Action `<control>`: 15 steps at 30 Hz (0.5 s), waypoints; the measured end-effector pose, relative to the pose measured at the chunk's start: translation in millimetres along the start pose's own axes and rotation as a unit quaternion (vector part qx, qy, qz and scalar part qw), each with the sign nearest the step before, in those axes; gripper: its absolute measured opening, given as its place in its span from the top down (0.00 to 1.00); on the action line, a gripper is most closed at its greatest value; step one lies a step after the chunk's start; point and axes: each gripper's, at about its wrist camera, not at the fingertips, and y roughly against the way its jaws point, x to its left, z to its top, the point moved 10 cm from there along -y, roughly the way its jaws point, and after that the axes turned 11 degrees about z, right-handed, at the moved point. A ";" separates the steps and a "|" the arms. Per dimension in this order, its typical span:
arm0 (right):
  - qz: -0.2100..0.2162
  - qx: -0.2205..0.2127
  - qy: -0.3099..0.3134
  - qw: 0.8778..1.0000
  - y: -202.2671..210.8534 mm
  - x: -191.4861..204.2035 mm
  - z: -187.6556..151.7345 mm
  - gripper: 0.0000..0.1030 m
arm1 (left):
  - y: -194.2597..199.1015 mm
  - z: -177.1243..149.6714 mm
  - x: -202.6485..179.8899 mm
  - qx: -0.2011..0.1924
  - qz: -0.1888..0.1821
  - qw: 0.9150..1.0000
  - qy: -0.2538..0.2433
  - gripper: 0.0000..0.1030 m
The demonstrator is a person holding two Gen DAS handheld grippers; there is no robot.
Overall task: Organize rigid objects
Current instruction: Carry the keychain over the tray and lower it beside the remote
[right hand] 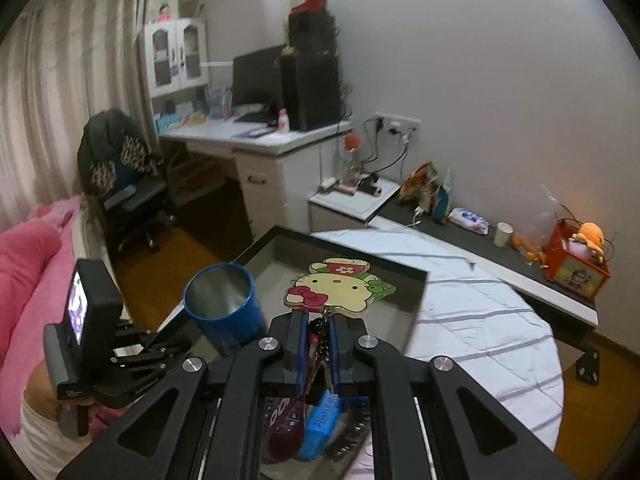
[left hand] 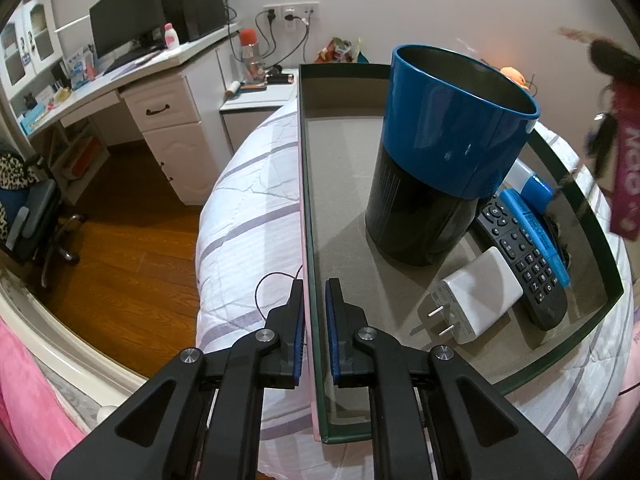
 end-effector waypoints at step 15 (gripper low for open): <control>-0.009 0.089 -0.003 0.996 -62.2 -8.1 -36.9 0.91 | 0.4 -0.2 0.3 -0.001 0.000 1.000 0.000 0.92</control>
